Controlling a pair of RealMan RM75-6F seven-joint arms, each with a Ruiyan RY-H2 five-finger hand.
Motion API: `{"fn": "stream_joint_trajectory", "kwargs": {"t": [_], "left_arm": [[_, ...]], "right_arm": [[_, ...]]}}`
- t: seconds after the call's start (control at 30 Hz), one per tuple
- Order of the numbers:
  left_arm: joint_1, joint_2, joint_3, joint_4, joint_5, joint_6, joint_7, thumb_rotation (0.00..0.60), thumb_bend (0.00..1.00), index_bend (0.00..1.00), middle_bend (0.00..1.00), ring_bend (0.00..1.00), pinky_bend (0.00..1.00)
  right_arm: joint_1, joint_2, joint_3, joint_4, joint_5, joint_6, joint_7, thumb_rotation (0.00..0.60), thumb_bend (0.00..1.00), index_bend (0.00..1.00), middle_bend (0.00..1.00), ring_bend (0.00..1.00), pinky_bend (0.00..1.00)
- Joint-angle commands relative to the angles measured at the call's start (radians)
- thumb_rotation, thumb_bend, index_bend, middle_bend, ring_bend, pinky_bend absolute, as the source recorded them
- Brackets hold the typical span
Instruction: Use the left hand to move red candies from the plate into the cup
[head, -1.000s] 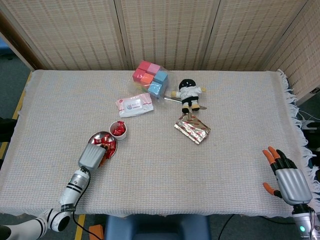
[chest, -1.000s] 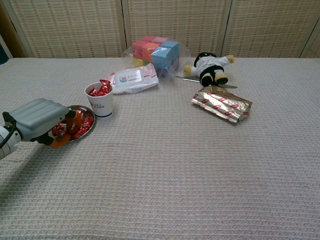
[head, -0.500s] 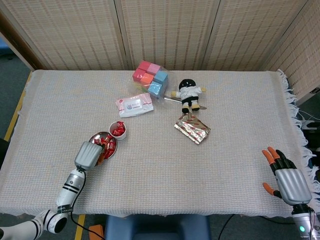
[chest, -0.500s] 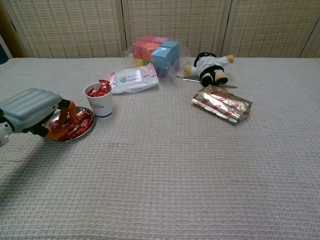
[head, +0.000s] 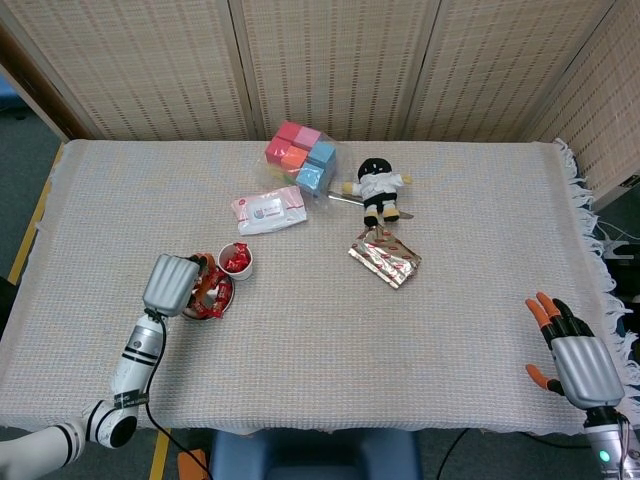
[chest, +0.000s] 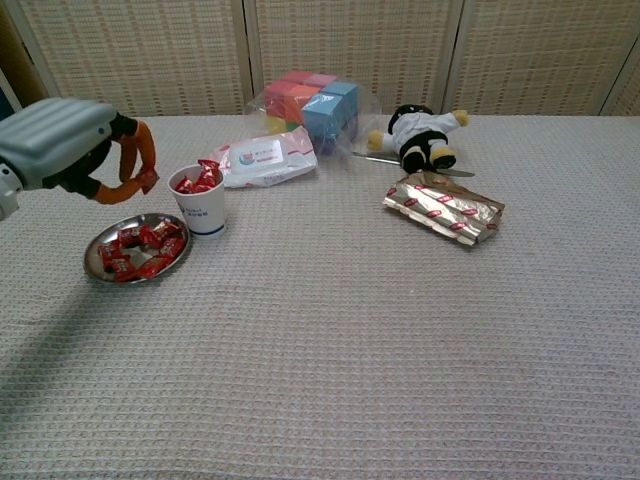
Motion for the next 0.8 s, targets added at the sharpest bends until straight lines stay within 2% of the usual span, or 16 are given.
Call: {"fn": "stream_joint_trajectory", "kwargs": {"t": [0.03,0.2,0.53,0.8], "left_arm": [[-0.037,0.001,-0.042,-0.016,-0.032,-0.018,0.022,0.600,0.41,0.46,0.56,0.78,1.00],[-0.078,-0.028,-0.061,0.008,-0.068,-0.056,0.049,0.600,0.41,0.46,0.56,0.78,1.00],[-0.113,-0.108,-0.025,0.111,-0.087,-0.097,0.080,0.600,0.41,0.43,0.52,0.78,1.00],[-0.123,-0.129,-0.027,0.162,-0.110,-0.108,0.076,0.600,0.41,0.40,0.46,0.78,1.00]], "right_arm": [[0.001,-0.001,0.002,0.001,0.004,-0.002,-0.001,0.600,0.14,0.00,0.00,0.00,0.23],[0.002,0.000,0.007,0.002,0.013,-0.001,0.001,0.600,0.14,0.00,0.00,0.00,0.23],[0.001,0.003,0.008,0.002,0.016,0.000,0.007,0.600,0.14,0.00,0.00,0.00,0.23],[-0.001,0.006,0.006,0.003,0.012,0.005,0.013,0.600,0.14,0.00,0.00,0.00,0.23]]}}
